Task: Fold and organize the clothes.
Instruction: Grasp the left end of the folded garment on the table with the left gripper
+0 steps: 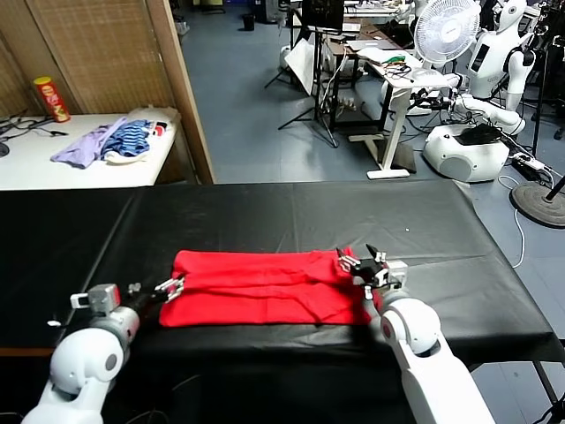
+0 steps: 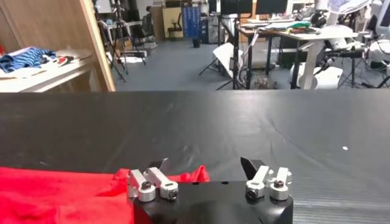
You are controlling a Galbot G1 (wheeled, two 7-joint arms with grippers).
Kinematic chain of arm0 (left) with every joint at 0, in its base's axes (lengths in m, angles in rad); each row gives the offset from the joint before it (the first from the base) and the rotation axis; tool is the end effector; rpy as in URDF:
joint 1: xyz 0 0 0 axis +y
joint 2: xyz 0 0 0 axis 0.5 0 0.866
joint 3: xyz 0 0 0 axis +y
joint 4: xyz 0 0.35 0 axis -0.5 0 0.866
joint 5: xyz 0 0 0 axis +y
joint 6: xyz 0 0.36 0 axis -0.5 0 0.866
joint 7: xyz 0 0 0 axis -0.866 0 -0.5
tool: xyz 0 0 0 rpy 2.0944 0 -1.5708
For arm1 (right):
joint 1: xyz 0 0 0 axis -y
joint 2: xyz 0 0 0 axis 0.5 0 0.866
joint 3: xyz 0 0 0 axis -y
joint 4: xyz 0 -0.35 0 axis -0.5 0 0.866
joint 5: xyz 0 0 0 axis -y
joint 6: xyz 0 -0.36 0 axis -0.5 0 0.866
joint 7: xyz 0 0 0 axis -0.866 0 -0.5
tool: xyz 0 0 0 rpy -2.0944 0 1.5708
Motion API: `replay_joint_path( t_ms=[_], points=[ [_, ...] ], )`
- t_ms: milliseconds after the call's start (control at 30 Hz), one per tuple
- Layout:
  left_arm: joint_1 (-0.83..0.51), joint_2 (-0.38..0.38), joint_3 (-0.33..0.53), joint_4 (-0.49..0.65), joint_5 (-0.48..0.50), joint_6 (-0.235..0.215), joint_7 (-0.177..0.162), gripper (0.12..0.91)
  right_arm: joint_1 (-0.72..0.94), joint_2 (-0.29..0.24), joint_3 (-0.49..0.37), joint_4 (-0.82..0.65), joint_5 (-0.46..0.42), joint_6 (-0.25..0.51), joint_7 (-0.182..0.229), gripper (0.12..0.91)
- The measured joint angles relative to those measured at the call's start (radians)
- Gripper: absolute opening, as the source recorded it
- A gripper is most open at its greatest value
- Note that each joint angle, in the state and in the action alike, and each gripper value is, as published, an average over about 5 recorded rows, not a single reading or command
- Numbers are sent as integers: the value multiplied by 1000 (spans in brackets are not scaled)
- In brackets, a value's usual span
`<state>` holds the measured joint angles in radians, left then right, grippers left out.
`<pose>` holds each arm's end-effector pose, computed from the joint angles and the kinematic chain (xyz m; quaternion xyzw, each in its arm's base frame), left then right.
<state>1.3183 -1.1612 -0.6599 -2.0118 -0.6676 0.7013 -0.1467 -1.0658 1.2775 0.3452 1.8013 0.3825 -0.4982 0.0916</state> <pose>0.2672 0.1188 -0.2429 -0.0067 -0.9618 0.0772 0.2626 0.3398 -0.0179 -0.2807 0.0861 -0.9803 -0.0158 0.1773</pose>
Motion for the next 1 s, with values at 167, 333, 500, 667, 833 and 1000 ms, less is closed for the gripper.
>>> replay_joint_path(
  t_ms=[167,333,500,667,833,1000],
  points=[
    [-10,-32,2,29,-2,-8,-1,798,-12,-4,2,19,-2,1,-5,798],
    [-8,-64,10,61,26,-23,1,783,-26,-5,5,34,-7,6,-13,798],
    [5,-93,15,69,70,-37,3,651,-37,-3,5,45,-27,16,-22,798],
    [15,-119,22,68,128,-45,3,385,-48,0,4,60,-50,23,-28,798],
    [18,-128,34,62,210,-69,10,163,-59,4,8,81,-54,22,-25,798],
    [24,-110,34,55,328,-113,39,161,-70,6,21,106,-55,15,-14,798]
  ],
)
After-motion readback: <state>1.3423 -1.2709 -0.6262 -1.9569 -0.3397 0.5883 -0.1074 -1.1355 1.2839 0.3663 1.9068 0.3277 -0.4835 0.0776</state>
